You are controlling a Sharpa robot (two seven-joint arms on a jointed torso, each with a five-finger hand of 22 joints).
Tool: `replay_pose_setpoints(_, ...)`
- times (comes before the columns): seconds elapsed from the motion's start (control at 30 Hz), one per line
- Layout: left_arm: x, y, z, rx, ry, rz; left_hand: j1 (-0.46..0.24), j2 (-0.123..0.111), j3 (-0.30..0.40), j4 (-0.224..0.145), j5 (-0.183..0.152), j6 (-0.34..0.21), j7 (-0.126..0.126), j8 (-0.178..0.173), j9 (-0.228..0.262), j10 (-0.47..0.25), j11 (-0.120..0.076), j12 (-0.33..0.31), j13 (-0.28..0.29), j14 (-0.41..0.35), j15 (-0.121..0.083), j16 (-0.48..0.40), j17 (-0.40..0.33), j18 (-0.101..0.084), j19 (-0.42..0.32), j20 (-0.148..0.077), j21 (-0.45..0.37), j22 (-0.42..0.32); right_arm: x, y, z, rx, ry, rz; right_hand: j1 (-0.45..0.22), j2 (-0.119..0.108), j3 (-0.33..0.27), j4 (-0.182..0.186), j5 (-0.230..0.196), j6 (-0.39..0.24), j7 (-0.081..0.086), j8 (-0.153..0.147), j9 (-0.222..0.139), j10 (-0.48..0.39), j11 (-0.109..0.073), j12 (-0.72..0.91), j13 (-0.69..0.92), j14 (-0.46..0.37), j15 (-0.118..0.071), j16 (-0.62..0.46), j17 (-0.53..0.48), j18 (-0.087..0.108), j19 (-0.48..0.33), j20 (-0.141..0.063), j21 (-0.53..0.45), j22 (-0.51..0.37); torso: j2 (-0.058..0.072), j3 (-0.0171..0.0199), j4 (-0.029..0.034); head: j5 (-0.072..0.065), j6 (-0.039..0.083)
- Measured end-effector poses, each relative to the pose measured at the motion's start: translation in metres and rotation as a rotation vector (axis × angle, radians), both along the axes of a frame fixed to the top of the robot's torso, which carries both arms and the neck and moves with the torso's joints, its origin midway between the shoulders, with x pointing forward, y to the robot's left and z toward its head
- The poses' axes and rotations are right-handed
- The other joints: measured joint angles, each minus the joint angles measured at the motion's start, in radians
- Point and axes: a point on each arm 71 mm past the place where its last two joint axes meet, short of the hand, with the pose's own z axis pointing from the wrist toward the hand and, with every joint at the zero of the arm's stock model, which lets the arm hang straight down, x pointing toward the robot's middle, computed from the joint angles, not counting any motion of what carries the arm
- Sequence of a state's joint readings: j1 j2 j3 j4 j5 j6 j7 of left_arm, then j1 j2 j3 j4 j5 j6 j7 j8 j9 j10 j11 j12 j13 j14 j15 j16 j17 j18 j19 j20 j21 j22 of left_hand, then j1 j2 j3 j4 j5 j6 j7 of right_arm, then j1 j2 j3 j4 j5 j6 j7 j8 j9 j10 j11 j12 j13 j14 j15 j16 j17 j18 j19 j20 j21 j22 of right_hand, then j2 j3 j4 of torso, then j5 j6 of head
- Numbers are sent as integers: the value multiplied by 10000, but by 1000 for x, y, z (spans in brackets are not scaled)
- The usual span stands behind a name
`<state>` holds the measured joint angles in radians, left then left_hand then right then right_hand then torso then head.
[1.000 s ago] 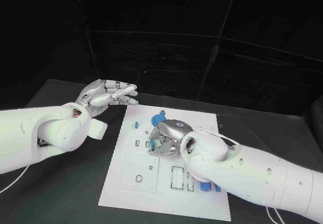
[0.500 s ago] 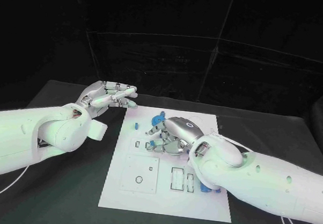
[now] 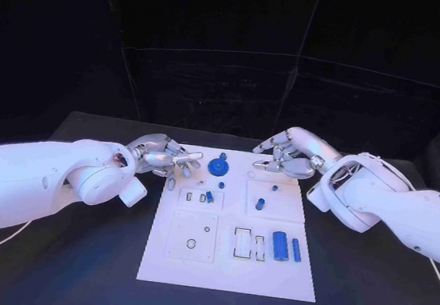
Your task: Assemble the parts on the task board
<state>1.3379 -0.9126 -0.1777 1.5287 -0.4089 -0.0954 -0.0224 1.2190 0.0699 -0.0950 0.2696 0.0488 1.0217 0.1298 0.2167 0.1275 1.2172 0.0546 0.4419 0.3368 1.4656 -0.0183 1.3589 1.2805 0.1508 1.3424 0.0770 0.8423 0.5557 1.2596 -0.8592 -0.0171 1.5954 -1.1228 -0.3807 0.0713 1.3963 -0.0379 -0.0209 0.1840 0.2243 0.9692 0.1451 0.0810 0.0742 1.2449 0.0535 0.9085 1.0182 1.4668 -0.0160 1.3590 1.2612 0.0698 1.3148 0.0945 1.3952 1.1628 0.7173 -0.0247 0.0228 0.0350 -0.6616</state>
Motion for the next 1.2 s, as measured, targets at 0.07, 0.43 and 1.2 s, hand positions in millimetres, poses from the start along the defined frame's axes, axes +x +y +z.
replay_pose_setpoints(0.07, 0, -10, -2, 1096, 329, -550, -156, 50, -186, 179, -19, 109, -109, 386, 178, -61, -69, 825, 618, 18, -18, 1001, 231, -202, 323, -53, 1517, 1841, 4, -10, 2, 258, 275, -218, 0, 0, -21, -21, 0, 0, 0, 0, 0, 0, 0, 0, 11, 0, 0, 0, -7, -1, 0, 0, 0, 0, -35, 29, -11, 44, -35)
replay_pose_setpoints(0.43, 12, -36, 1, 5017, 1053, -1420, -628, 394, -1348, 165, 13, -615, -427, 2668, 1625, -761, -405, 5195, 4552, 15, -273, 2087, 276, -506, 786, -252, 4581, 5726, 10, -24, 4, 830, 919, -605, 0, 0, -48, -48, 89, 36, -36, 50, -2, 1, 0, 0, 4, 0, 0, -215, -260, 160, -140, -34, -149, -269, -169, 164, -45, 204, -167)
replay_pose_setpoints(1.2, 28, -76, -4, 7409, 1588, -1798, -840, 606, -2028, 200, 13, -1020, -585, 3973, 2602, -323, -510, 6543, 6074, -3, -391, 2087, 274, -667, 949, -350, 5036, 6509, 13, -26, 3, 788, 1227, -921, 0, 0, -263, -26, 545, 36, -36, 50, -5, 1, 0, -46, -135, 0, -1, -490, -495, 158, -357, -35, -380, -649, -197, 212, -70, 295, -260)
